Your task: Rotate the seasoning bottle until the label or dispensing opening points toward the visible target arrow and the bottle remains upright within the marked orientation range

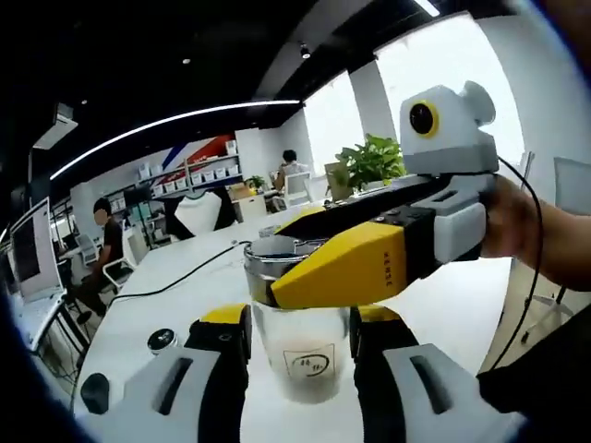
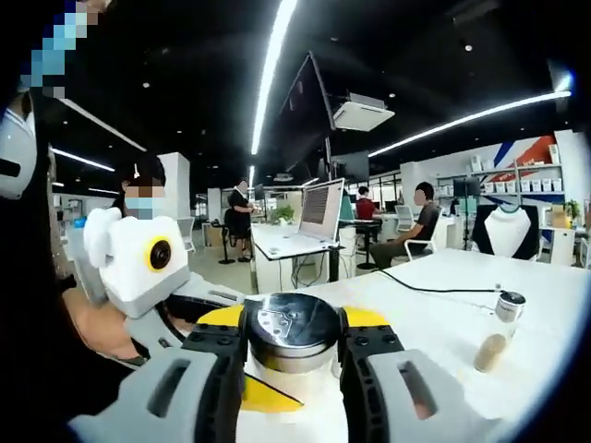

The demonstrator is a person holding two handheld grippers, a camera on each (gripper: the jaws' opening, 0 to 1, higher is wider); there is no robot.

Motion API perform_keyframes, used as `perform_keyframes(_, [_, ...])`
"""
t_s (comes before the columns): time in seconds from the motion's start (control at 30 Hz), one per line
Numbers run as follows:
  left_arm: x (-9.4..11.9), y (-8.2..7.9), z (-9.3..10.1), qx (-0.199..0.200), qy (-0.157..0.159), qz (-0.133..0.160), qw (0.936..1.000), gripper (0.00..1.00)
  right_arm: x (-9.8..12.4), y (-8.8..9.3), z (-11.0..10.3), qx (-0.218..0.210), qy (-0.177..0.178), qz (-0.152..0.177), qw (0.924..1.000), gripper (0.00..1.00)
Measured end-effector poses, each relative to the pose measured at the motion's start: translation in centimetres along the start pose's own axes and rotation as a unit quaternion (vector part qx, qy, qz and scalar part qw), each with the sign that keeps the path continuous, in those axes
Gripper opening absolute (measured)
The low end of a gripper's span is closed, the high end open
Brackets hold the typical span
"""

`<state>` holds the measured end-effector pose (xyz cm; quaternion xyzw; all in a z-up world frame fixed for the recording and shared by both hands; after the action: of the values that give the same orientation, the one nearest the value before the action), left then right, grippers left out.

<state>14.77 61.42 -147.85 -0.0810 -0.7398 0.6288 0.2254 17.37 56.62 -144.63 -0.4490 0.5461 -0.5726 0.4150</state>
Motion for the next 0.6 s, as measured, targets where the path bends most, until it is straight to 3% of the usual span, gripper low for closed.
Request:
perform_keyframes(0.23, [1.4,1.9,-2.4,0.026,-0.027,-0.019,0.9991,0.57,-1.2,2.9,3.5,-0.002,0.004,-0.026,0.9997,0.35])
perform_keyframes(0.4, [2.0,2.5,-3.2,0.035,-0.035,-0.030,0.9983,0.57,-2.6,4.6,6.2,0.002,0.000,-0.031,0.9995,0.35])
perform_keyframes(0.6, [2.0,2.6,-3.9,0.036,-0.043,-0.040,0.9976,0.57,-4.2,5.5,8.0,0.013,-0.012,-0.035,0.9992,0.35])
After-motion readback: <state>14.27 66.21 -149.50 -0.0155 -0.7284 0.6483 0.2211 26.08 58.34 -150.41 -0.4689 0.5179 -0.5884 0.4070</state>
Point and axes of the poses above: the point that each gripper's makers call its tool centre point, and the gripper's own axes: x roughly backward along the fingers, z roughly to its right, y roughly out of its underside, the point moved 4 cm from there along x, roughly backward along the fingers, and after that the axes turned 4 degrees about x, right-handed, at the moved point
